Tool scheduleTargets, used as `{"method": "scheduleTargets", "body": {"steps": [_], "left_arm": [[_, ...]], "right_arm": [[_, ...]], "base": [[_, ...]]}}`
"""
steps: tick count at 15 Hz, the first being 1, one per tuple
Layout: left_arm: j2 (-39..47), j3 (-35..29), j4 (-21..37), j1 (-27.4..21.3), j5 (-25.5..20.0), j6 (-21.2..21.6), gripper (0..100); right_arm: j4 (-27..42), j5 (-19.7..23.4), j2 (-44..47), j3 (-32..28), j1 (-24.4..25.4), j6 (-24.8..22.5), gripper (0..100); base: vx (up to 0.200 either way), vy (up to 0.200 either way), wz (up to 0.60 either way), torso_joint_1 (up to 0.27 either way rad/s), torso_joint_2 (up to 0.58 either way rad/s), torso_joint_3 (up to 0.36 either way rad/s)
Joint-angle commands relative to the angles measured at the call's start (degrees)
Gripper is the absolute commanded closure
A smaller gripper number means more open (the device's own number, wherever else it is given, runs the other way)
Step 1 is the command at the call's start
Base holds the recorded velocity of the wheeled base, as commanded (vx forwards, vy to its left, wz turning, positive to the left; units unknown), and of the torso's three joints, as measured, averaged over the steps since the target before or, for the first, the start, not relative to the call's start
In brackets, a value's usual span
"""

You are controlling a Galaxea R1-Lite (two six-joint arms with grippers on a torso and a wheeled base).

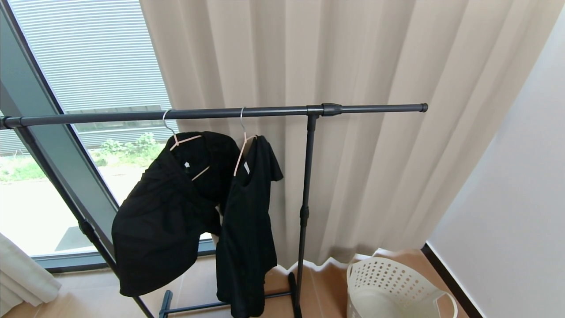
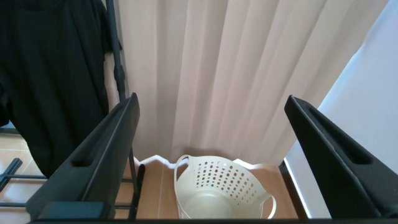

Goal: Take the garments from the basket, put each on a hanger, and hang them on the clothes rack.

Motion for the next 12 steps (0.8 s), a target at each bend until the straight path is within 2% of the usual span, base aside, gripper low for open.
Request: {"method": "scheduleTargets", "body": {"steps": [1,12], "left_arm": [[0.1,0.0,0.0,0.0,0.0,0.0,0],[0.0,0.0,0.0,0.0,0.0,0.0,0]], "right_arm": [[0.0,0.0,0.1,0.0,0.0,0.0,0],[0.0,0.1,0.2,0.0,0.0,0.0,0]], "base": [[0.0,0.0,0.0,0.0,0.0,0.0],[0.0,0.0,0.0,0.0,0.0,0.0]]}}
